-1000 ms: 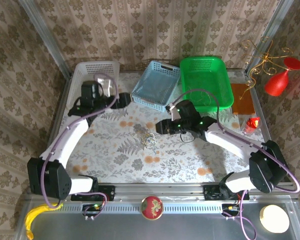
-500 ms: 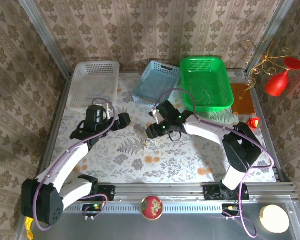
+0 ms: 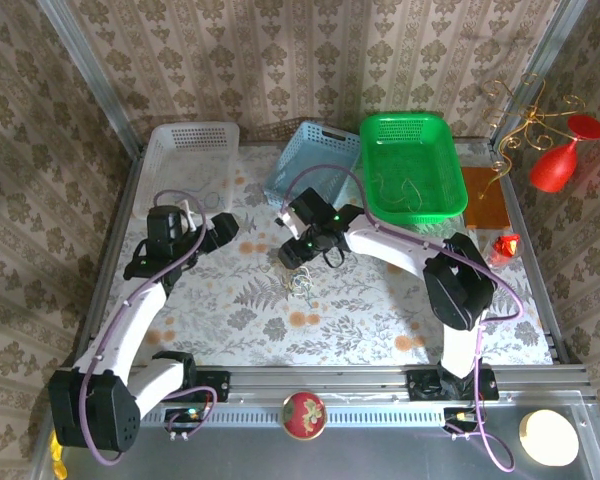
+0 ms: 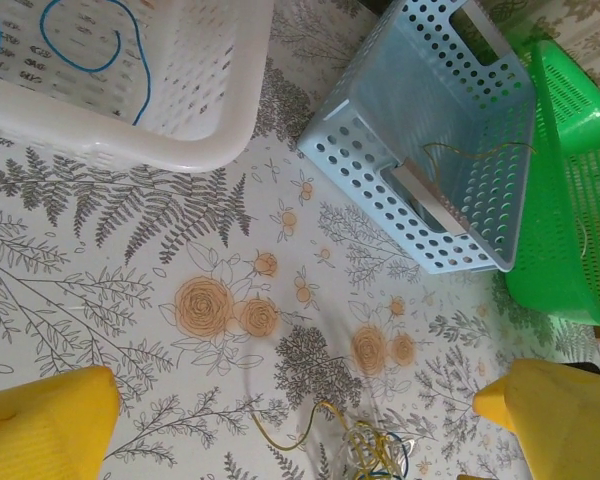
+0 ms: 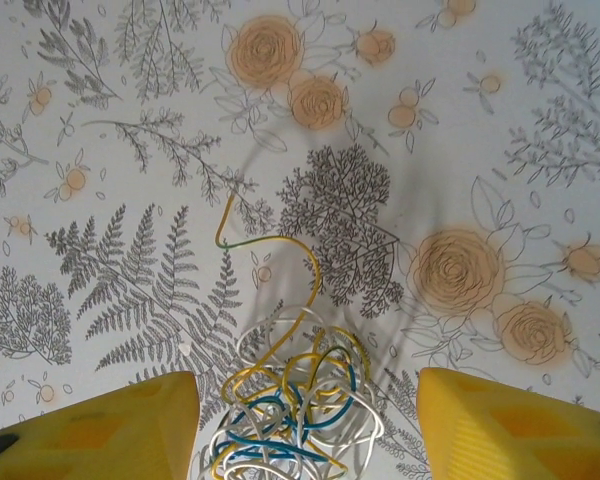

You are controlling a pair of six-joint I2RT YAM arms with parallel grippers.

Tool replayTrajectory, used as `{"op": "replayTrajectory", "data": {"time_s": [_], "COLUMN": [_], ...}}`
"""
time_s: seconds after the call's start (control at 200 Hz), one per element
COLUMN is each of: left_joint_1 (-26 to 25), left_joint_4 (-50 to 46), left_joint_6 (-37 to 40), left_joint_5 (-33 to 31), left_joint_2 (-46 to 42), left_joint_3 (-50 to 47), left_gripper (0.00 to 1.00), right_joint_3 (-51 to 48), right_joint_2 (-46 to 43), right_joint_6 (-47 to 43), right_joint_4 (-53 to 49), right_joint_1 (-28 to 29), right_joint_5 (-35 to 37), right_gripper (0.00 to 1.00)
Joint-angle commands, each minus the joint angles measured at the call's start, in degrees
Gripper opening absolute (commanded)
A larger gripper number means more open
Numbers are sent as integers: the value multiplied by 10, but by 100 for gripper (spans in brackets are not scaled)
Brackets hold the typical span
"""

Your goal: Untangle the cables

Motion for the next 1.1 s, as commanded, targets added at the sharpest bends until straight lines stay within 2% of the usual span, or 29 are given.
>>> {"op": "replayTrajectory", "data": {"time_s": [0.0, 0.345, 0.76, 1.095], "left_joint_1": [3, 6, 19, 19], "left_joint_4": [15, 26, 34, 38], "left_joint_6": [-9, -3, -5, -10], "left_joint_5": [21, 29, 51, 54], "left_joint_2": [5, 10, 26, 25], "left_joint_3": [14, 12, 29, 24], "left_gripper": [100, 100, 100, 100], "right_joint_3": [45, 163, 142, 129], "right_joint_2": [1, 38, 98, 137], "right_joint_6": [-11, -3, -46, -89], "right_joint_4": [-7, -54, -92, -103], "right_joint_1": [-1, -21, -11, 17], "right_joint_5": [19, -38, -63, -14], "right_gripper": [62, 63, 63, 65]}}
